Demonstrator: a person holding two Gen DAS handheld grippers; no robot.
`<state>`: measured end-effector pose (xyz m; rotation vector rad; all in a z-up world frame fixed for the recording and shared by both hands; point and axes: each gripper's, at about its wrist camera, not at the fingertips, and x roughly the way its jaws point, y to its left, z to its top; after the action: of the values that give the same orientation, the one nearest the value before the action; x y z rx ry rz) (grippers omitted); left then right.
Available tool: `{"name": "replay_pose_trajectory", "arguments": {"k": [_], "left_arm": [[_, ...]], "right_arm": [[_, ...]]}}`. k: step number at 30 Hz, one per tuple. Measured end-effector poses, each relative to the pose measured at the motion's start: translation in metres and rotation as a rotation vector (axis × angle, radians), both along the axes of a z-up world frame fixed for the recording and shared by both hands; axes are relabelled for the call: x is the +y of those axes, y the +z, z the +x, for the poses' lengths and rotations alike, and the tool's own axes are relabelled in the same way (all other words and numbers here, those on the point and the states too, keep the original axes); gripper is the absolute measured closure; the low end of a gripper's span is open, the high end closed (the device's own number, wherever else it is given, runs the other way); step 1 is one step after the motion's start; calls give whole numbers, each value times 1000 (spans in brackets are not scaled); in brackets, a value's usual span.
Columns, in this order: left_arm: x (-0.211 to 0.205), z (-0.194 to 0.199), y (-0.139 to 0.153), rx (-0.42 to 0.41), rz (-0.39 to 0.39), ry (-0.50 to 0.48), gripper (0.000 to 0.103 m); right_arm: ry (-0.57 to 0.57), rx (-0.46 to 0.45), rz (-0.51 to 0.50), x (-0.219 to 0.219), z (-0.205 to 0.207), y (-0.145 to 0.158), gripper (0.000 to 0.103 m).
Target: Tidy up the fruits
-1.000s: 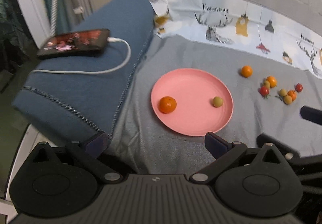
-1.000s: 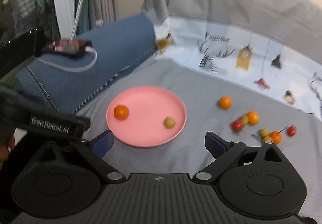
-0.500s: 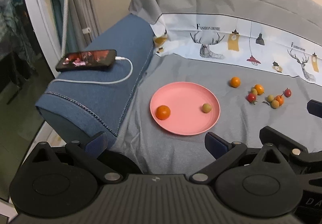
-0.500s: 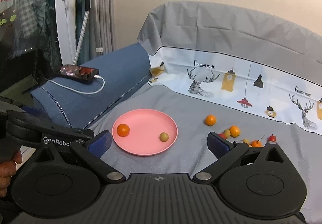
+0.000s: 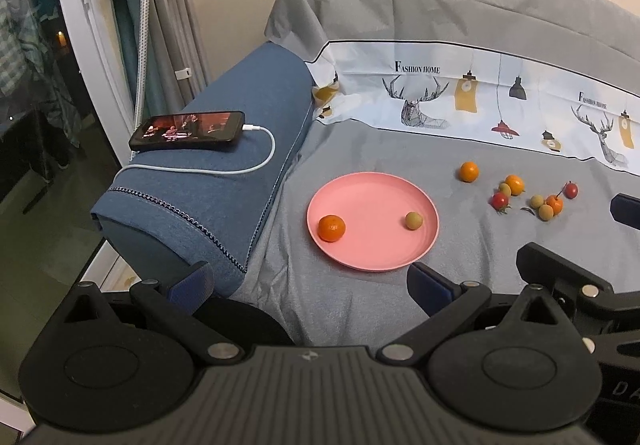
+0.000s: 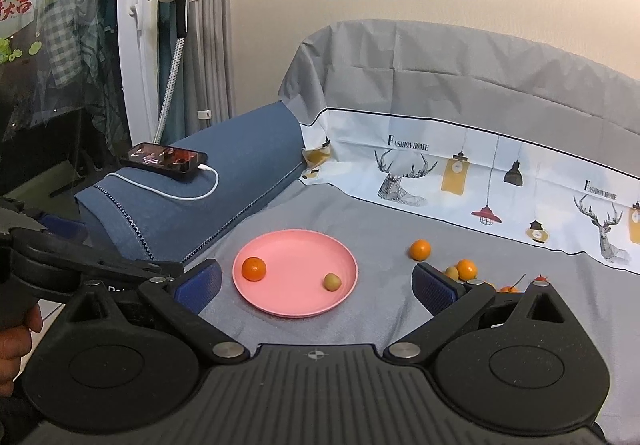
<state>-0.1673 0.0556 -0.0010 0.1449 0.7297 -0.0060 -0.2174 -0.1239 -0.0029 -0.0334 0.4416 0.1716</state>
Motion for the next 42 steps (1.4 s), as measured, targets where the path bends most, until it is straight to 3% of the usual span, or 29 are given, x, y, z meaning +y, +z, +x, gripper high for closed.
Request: {"name": "replay_pose_trajectory", "arguments": {"k": [42], "left_arm": [[0,16,-13,50,23,-7,0]], "right_arm": [[-4,68,29,-2,18,-11,2]]}}
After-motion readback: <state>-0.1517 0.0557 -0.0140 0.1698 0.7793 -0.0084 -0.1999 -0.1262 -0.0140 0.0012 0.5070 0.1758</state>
